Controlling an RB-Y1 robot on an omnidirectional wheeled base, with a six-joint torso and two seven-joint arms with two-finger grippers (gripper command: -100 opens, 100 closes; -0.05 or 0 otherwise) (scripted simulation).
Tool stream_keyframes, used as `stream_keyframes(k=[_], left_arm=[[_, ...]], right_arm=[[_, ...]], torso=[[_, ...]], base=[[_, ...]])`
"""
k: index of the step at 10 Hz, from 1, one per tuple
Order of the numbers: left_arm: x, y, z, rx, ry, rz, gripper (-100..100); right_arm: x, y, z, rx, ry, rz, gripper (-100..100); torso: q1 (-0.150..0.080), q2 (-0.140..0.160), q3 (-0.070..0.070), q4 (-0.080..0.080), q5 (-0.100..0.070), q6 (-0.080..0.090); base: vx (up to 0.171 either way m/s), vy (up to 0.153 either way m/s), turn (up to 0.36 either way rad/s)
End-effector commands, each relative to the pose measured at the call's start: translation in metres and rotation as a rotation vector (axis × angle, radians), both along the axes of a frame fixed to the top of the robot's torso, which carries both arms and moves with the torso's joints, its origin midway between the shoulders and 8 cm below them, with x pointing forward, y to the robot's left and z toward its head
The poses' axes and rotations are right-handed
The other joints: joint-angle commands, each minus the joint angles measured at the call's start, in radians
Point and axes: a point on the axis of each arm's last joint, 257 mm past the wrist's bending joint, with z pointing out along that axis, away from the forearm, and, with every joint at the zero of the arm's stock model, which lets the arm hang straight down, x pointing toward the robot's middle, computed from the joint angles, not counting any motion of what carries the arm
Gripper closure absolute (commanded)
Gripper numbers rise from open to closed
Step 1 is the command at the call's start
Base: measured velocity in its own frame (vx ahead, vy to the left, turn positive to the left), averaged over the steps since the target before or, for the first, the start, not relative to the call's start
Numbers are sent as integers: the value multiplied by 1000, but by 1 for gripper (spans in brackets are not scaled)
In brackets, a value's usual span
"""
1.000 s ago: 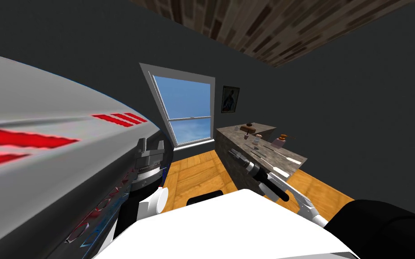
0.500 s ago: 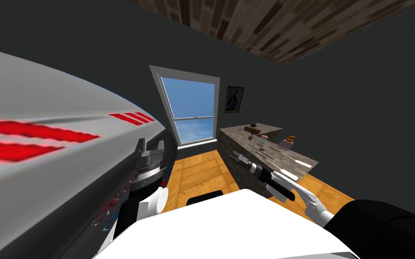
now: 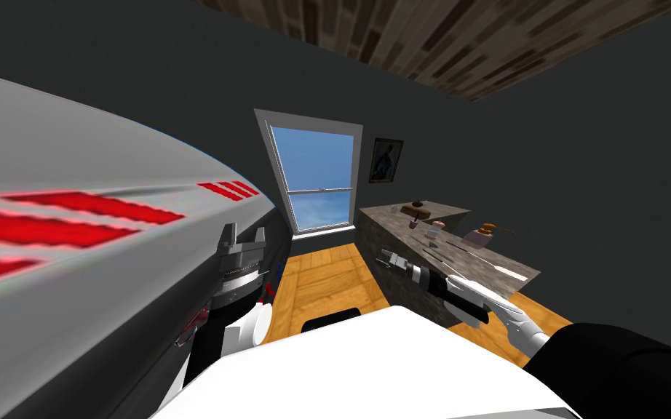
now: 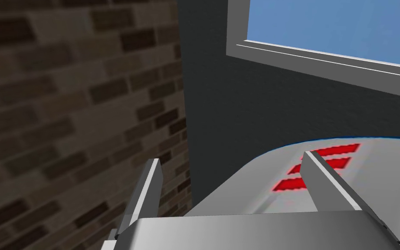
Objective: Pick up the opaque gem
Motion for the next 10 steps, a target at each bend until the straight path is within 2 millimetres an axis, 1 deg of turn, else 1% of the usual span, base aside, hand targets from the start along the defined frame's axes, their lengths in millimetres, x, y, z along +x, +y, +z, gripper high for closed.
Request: stream_keyframes(k=[1, 2, 3, 4, 5, 6, 7, 8, 9, 10], left_arm=[[0, 0, 0, 0, 0, 0, 0], [0, 0, 0, 0, 0, 0, 0], [0, 0, 0, 0, 0, 0, 0], [0, 0, 0, 0, 0, 0, 0], [0, 0, 0, 0, 0, 0, 0], [0, 0, 0, 0, 0, 0, 0], [0, 0, 0, 0, 0, 0, 0], [0, 0, 0, 0, 0, 0, 0], [0, 0, 0, 0, 0, 0, 0], [0, 0, 0, 0, 0, 0, 0]], right_arm=[[-3, -10, -7, -53, 16, 17, -100], [-9, -25, -21, -124, 43, 30, -100], [-9, -27, -20, -138, 45, 38, -100], [-15, -44, -32, -214, 74, 54, -100], [-15, -45, -32, -220, 75, 58, -100], [-21, -63, -43, -292, 104, 72, -100], [-21, -64, -42, -300, 106, 76, -100], [-28, -83, -51, -367, 134, 87, -100], [-27, -85, -50, -377, 136, 93, -100], [-34, -104, -58, -447, 165, 104, -100]], torso=[[0, 0, 0, 0, 0, 0], [-1, 0, 0, 0, 0, 0], [-1, 0, 0, 0, 0, 0], [-2, 0, 0, 0, 0, 0], [-2, 0, 0, 0, -1, 0], [-2, 0, 0, 0, -1, 0], [-3, 0, 0, 0, -1, 0], [-3, 0, 0, 0, -1, 1], [-4, 0, 0, 0, -1, 0], [-4, 0, 0, 0, -1, 0]], base=[[9, 23, 50], [13, 21, 107], [9, 11, 67], [10, 4, 108], [11, -3, 67], [16, -11, 129], [14, -15, 58], [15, -22, 119], [13, -27, 53], [16, -34, 93]])
